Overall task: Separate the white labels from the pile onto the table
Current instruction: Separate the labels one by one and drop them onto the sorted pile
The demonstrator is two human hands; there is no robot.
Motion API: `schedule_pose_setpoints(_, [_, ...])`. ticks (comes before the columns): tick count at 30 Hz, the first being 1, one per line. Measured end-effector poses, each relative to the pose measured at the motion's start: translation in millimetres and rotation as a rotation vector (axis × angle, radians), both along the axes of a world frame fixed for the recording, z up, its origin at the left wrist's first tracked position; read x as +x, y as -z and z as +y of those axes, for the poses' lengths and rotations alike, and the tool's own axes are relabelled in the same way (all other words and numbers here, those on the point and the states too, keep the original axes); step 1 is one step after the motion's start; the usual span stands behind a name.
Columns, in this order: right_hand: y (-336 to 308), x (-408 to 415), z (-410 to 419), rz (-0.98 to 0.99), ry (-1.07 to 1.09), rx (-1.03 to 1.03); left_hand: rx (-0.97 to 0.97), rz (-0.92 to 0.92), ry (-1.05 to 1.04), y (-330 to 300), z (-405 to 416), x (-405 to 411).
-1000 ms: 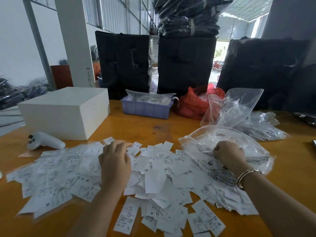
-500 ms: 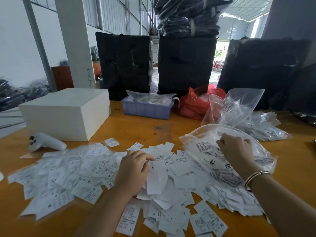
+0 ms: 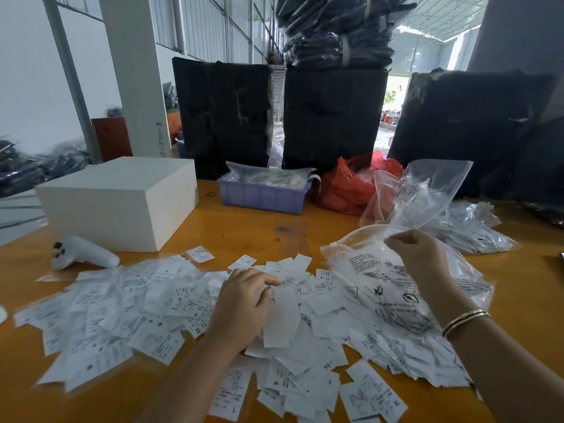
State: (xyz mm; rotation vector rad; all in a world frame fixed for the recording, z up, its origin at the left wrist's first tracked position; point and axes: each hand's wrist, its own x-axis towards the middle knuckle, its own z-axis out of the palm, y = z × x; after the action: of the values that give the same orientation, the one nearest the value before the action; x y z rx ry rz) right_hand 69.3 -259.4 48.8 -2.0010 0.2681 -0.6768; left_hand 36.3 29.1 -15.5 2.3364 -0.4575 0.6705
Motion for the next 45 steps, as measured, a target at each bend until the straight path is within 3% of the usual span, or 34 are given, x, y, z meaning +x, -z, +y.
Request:
schedule_pose_setpoints(4, [-8,-24,45,-0.138,-0.285,0.098,-0.174,0.054,0.079,-4,-2,-3])
schedule_pose_setpoints(7, [5,-40,87,0.021,-0.604,0.009,-0.276,0.137,0.206,-7,-3,-6])
schedule_pose_setpoints(10, [23,-48,114,0.171,-0.796,0.013,-0.216,0.163,0.243,-7,-2,-7])
schedule_pose_setpoints(16, [41,-48,118,0.128,-0.657,0.283,-0.426,0.193,0.199,-4,-2,-3])
schedule_pose_setpoints(17, [46,-50,118,0.140,-0.599,0.239,-0.480,0.190,0.178,-4,-2,-3])
schedule_pose_setpoints(19, [57,-52,118,0.147,-0.580,-0.250,-0.572,0.176,0.134,-5,-2,-2])
schedule_pose_setpoints(21, [69,-53,121,0.121,-0.699,-0.754,-0.636,0.169,0.114,-6,-1,-3])
schedule_pose_setpoints(23, [72,-52,124,0.065,-0.727,-0.957,-0.676,0.199,0.115,-6,0,-2])
schedule_pose_setpoints(26, [70,-51,126,-0.027,-0.680,-0.995,-0.667,0.251,0.109,-4,-1,0])
schedule_pose_setpoints(31, [65,-62,128,-0.005,-0.694,-1.020,-0.728,0.329,0.180,-4,-2,2])
schedule_pose_setpoints(35, [60,-67,129,-0.189,-0.617,-1.129,-0.848,0.367,0.184,-2,0,4])
schedule_pose_setpoints(40, [63,-62,125,-0.108,-0.713,-0.892,-0.753,0.299,0.119,-3,-1,3])
schedule_pose_setpoints(45, [67,-61,122,-0.141,-0.765,-0.875,-0.713,0.263,0.107,-1,-1,4])
